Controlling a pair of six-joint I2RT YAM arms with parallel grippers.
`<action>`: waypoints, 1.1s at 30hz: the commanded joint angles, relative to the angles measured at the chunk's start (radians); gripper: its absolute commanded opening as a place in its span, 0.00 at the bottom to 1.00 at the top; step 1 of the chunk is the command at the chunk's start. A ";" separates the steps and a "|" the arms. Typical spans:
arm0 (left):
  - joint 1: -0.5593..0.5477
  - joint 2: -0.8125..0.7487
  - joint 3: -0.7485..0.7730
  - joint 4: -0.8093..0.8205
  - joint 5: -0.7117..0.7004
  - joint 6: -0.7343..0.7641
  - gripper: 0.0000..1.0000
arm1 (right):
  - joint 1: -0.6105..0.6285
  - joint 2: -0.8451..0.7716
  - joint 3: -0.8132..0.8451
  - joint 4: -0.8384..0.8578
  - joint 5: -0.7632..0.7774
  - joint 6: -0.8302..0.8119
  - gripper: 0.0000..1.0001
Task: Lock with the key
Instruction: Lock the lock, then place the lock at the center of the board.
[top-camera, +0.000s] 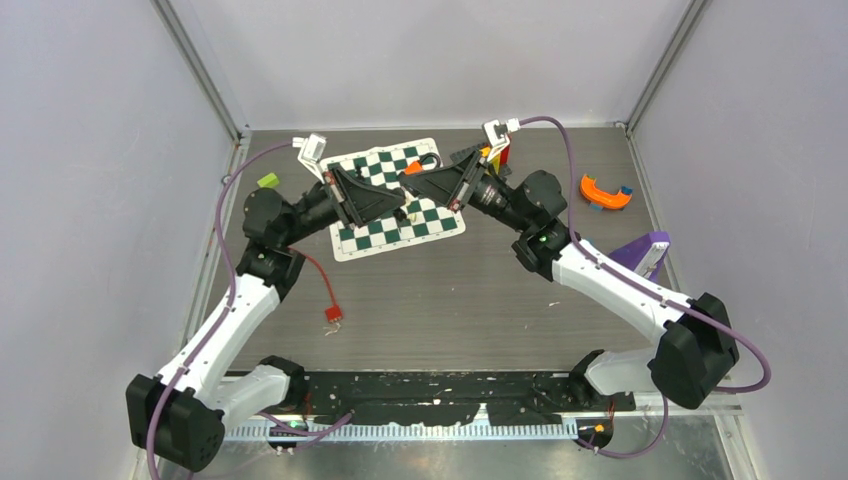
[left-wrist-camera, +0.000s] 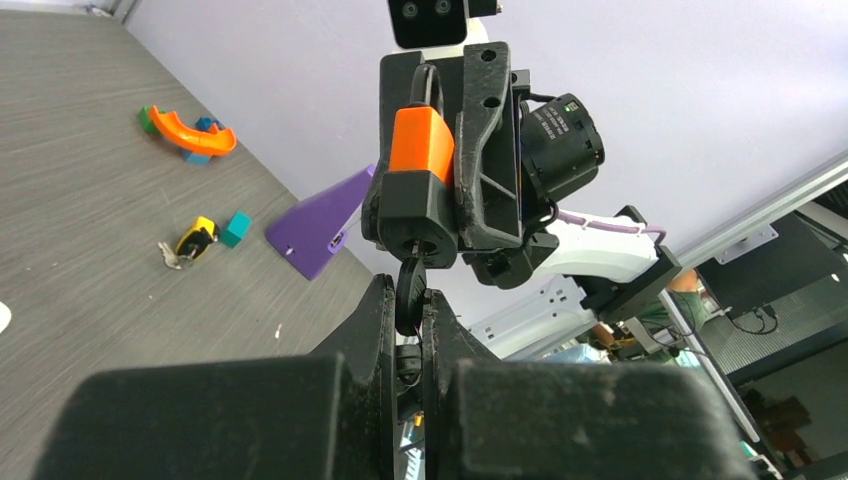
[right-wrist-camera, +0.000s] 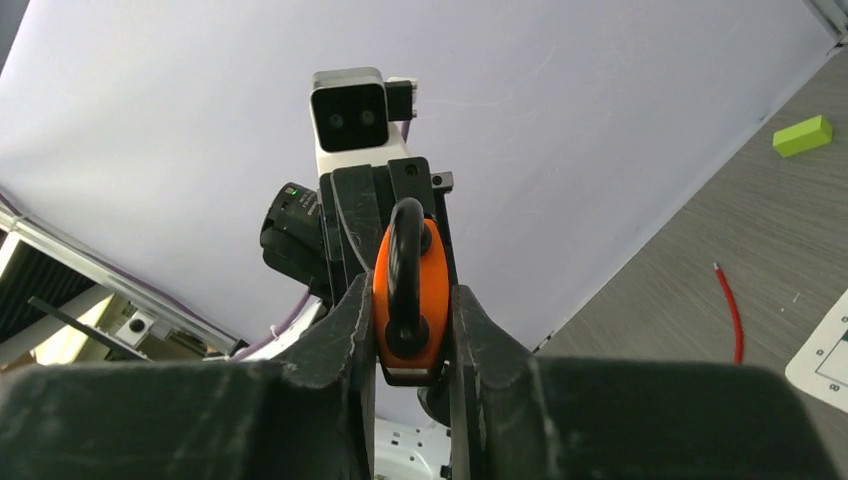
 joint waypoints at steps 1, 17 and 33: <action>0.001 -0.026 0.040 -0.007 -0.007 0.029 0.00 | 0.005 -0.010 0.037 0.026 0.011 0.010 0.08; 0.013 -0.056 -0.041 -0.149 -0.051 0.021 0.00 | -0.183 -0.068 -0.051 0.112 -0.012 0.022 0.05; -0.212 0.488 0.269 -0.508 -0.349 0.416 0.00 | -0.403 0.047 -0.060 -0.633 0.266 -0.311 0.13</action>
